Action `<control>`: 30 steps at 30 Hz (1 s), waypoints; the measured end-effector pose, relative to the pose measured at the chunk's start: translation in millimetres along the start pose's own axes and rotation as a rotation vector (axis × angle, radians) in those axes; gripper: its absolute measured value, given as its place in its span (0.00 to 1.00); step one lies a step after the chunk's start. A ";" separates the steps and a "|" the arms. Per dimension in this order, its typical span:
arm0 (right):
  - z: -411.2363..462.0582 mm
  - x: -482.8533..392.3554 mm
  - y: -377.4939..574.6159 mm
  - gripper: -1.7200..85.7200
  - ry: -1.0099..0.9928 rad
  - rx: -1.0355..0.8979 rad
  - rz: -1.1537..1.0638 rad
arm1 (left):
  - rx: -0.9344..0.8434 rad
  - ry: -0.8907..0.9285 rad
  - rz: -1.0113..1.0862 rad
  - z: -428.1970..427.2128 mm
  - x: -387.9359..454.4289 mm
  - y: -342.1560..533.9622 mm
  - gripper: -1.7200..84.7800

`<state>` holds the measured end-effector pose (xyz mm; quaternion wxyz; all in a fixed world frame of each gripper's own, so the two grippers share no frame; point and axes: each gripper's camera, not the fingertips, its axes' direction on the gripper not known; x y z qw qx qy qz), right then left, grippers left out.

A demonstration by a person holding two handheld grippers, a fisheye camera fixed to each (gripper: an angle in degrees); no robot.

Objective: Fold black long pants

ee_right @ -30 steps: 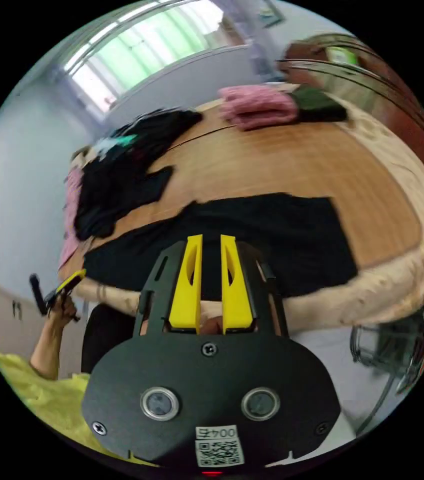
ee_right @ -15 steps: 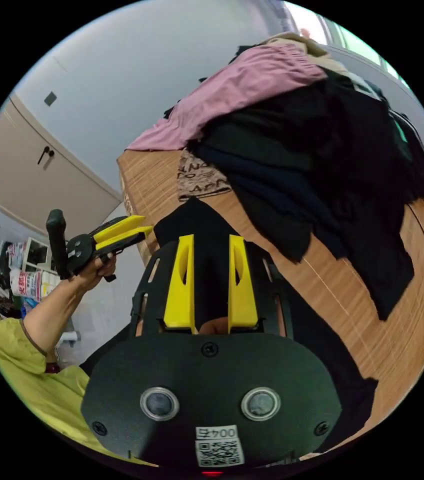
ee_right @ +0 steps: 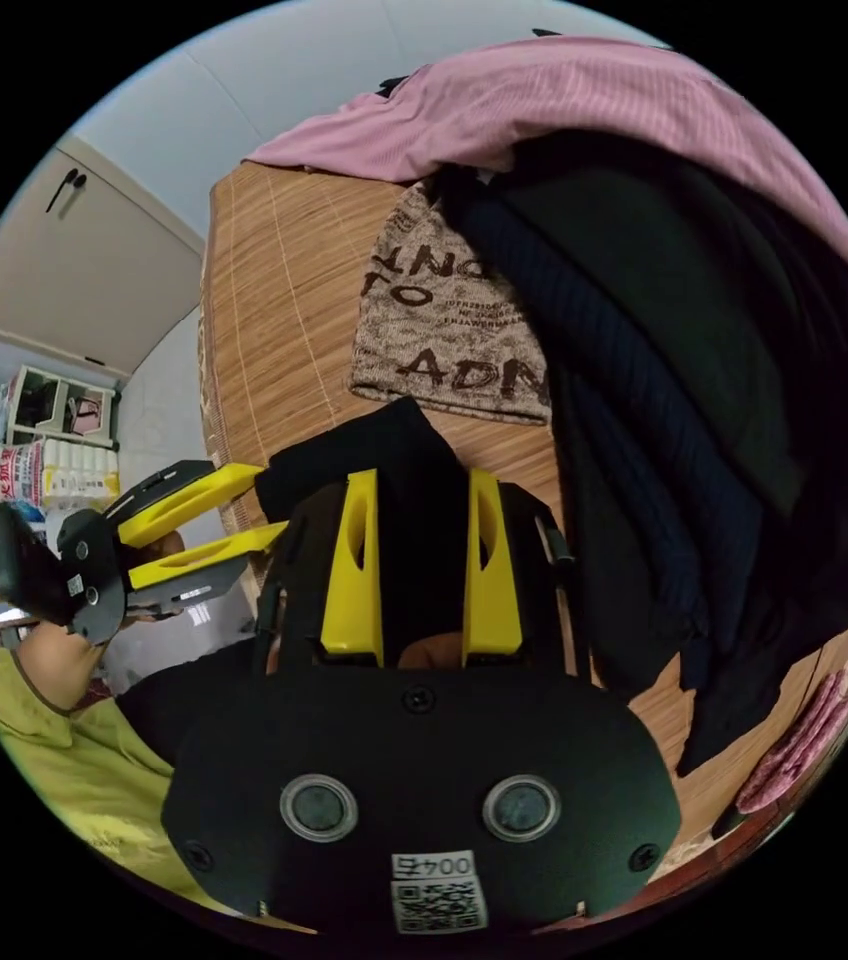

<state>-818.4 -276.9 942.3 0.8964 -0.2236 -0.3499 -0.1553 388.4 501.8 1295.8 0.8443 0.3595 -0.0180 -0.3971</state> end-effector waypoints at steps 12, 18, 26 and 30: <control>-2.2 -17.1 -98.8 0.15 0.109 -0.113 -0.074 | -0.058 0.127 -0.157 -44.8 -69.7 -50.3 0.09; -14.1 -9.8 -102.1 0.13 0.092 -0.098 -0.077 | -0.063 0.127 -0.029 -80.6 -86.1 -98.8 0.18; -41.4 6.9 -55.3 0.06 0.064 -0.034 -0.061 | -0.104 0.145 0.125 -130.7 -57.9 -179.6 0.09; -76.5 19.0 -15.8 0.06 0.059 0.018 -0.040 | -0.112 0.179 0.065 -190.2 -54.0 -233.5 0.06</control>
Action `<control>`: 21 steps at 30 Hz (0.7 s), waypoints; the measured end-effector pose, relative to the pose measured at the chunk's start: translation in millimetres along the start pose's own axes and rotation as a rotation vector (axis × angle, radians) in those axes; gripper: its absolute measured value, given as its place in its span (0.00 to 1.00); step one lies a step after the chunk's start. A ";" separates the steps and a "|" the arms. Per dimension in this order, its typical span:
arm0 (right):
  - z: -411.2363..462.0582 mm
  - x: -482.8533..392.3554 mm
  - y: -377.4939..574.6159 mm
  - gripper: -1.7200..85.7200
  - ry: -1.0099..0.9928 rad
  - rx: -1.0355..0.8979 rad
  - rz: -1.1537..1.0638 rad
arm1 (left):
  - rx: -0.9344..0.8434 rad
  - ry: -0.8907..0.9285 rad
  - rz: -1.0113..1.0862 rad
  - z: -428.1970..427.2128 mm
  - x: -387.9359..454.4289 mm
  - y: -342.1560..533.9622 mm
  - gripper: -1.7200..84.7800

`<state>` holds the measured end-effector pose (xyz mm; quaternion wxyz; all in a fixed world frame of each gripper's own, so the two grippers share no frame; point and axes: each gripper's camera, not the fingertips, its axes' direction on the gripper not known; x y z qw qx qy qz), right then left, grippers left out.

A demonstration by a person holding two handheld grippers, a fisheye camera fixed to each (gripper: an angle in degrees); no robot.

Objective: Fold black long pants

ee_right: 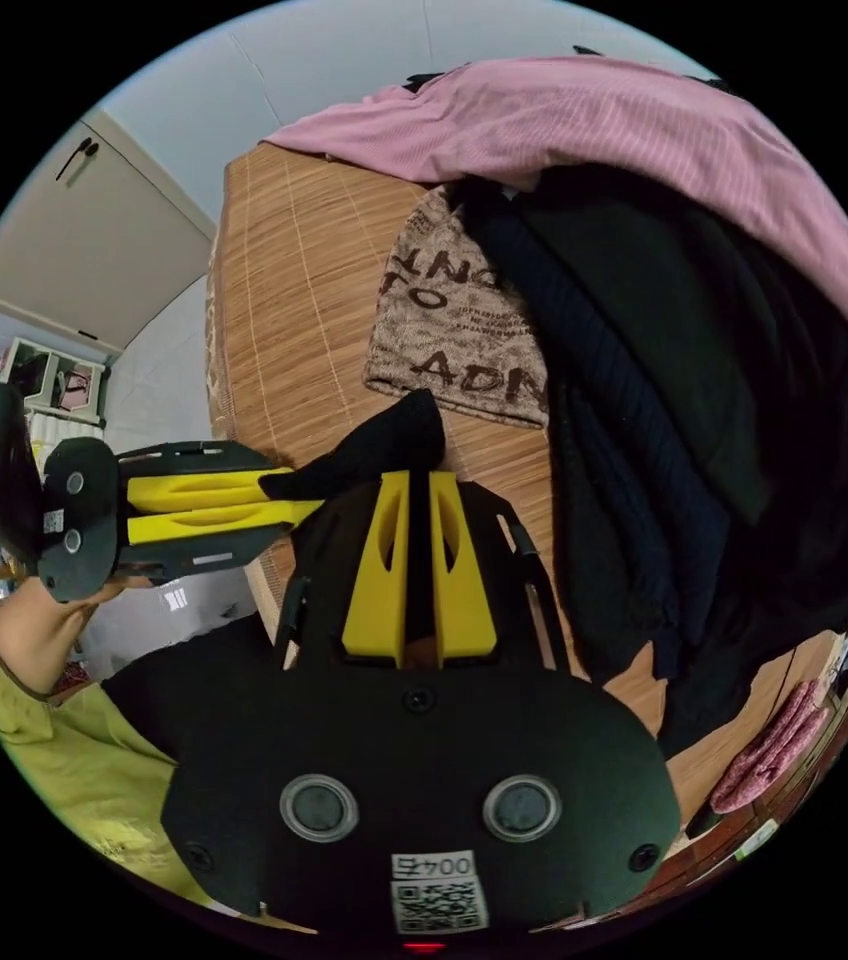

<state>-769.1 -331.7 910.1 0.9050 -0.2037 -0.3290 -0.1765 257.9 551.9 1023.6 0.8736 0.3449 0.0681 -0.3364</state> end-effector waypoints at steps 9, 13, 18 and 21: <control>-189.4 53.9 196.0 0.06 0.023 0.242 0.056 | 0.139 -0.005 0.272 -258.1 171.5 -152.1 0.05; -268.6 90.6 345.3 0.06 0.033 0.389 0.149 | 0.189 -0.052 0.491 -366.4 324.8 -217.2 0.04; -327.7 138.0 541.2 0.07 0.057 0.508 0.280 | 0.220 -0.079 0.715 -449.1 521.1 -273.6 0.04; -346.4 168.7 670.8 0.07 0.085 0.568 0.367 | 0.228 -0.092 0.825 -475.0 644.3 -299.0 0.05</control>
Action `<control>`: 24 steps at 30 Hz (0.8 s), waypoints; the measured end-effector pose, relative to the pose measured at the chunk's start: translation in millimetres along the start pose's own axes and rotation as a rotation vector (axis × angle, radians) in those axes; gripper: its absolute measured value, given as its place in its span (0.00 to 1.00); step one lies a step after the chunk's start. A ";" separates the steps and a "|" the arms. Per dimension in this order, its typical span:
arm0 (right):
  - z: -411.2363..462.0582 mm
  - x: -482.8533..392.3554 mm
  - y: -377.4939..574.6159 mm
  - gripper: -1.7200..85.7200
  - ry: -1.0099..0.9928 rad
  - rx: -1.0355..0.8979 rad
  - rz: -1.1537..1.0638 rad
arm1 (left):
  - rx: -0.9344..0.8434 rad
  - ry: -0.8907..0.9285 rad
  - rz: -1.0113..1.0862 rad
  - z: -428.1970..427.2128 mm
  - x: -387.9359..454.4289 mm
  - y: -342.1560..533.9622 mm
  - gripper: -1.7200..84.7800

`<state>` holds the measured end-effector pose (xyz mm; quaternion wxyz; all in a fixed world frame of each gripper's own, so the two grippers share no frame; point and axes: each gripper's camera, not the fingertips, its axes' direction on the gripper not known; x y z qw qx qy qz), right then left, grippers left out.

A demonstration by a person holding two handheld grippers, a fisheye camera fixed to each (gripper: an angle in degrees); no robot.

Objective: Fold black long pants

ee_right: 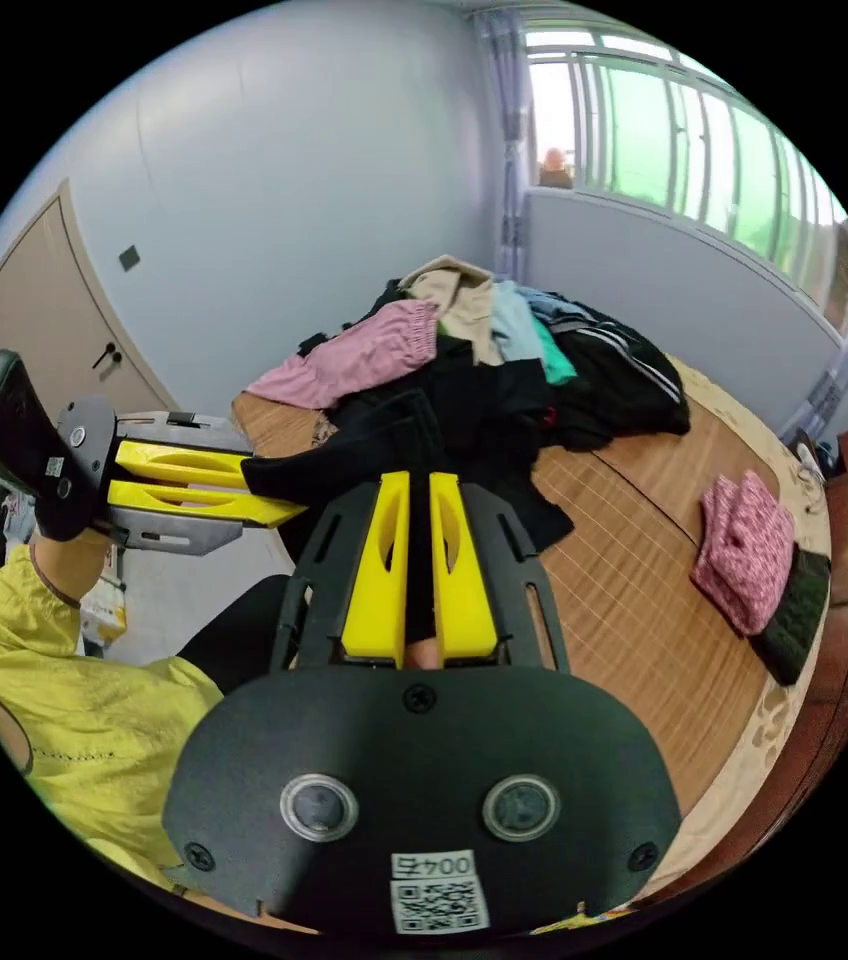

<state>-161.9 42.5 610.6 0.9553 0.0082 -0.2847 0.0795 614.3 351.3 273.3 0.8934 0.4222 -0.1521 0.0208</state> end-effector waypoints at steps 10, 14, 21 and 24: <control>-129.9 253.6 314.6 0.08 -0.032 0.134 0.363 | -0.044 -0.142 0.332 68.6 246.7 -252.4 0.08; -135.3 345.7 446.9 0.08 -0.079 0.147 0.547 | -0.073 -0.048 0.373 113.5 300.2 -292.3 0.16; -156.6 472.4 639.3 0.11 -0.214 0.232 0.904 | -0.053 0.309 0.138 151.1 262.7 -313.5 0.18; -181.4 517.0 719.3 0.16 -0.251 0.284 1.072 | -0.160 0.328 0.017 182.4 220.9 -285.3 0.18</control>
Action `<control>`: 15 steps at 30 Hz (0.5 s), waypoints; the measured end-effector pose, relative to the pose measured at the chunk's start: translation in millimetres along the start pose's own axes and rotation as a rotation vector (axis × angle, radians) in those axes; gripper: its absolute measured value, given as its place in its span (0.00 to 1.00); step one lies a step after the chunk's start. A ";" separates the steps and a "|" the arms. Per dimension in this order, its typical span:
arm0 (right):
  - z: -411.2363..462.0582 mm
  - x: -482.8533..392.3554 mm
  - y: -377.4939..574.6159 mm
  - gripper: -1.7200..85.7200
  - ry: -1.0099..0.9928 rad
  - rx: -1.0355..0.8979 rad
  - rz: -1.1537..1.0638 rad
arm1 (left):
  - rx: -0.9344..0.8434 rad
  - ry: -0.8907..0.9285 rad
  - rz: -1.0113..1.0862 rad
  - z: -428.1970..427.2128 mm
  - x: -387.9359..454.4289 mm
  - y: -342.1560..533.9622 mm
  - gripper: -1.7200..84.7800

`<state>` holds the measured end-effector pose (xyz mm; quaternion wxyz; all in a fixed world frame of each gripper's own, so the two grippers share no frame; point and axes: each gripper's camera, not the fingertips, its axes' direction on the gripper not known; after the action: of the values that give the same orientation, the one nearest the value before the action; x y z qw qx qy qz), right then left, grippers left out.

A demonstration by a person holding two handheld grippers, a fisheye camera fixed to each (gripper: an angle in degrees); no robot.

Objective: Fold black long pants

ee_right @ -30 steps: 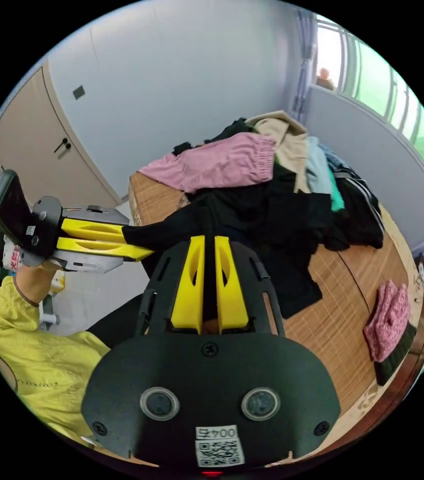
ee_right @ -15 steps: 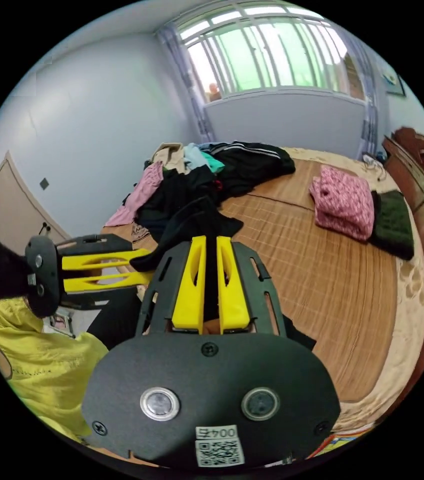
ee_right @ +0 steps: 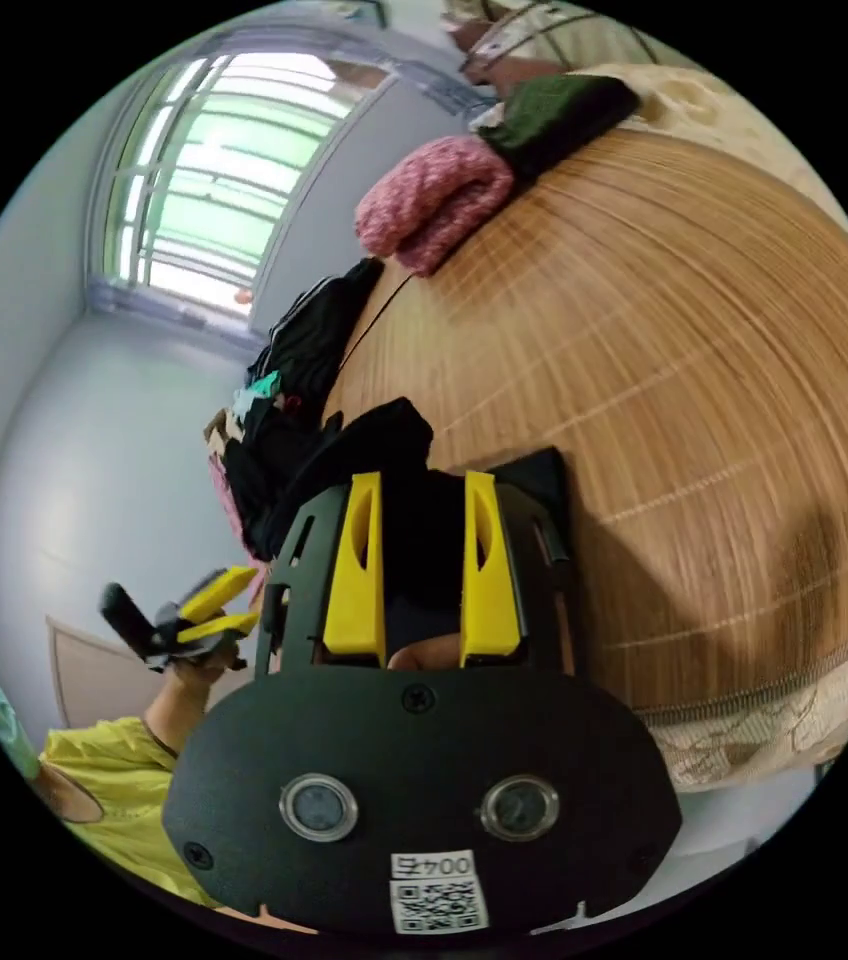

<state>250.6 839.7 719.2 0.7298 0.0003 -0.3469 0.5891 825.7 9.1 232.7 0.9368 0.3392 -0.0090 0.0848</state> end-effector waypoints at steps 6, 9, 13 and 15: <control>-112.2 117.2 16.0 0.21 -0.189 0.225 0.244 | -0.078 -0.054 -0.053 24.0 -30.8 59.2 0.17; -139.7 137.5 24.9 0.21 -0.164 0.176 0.194 | -0.054 -0.054 -0.034 31.6 -21.9 62.7 0.17; -165.1 163.7 38.4 0.21 -0.167 0.147 0.202 | -0.031 -0.058 0.009 43.3 -8.8 41.3 0.17; -172.4 178.2 41.1 0.21 -0.151 0.126 0.226 | -0.031 -0.044 0.034 49.2 -4.0 30.0 0.17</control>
<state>314.2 1076.0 661.8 0.6292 0.0513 -0.3609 0.6864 818.8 -0.2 289.4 0.9400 0.3261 -0.0367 0.0932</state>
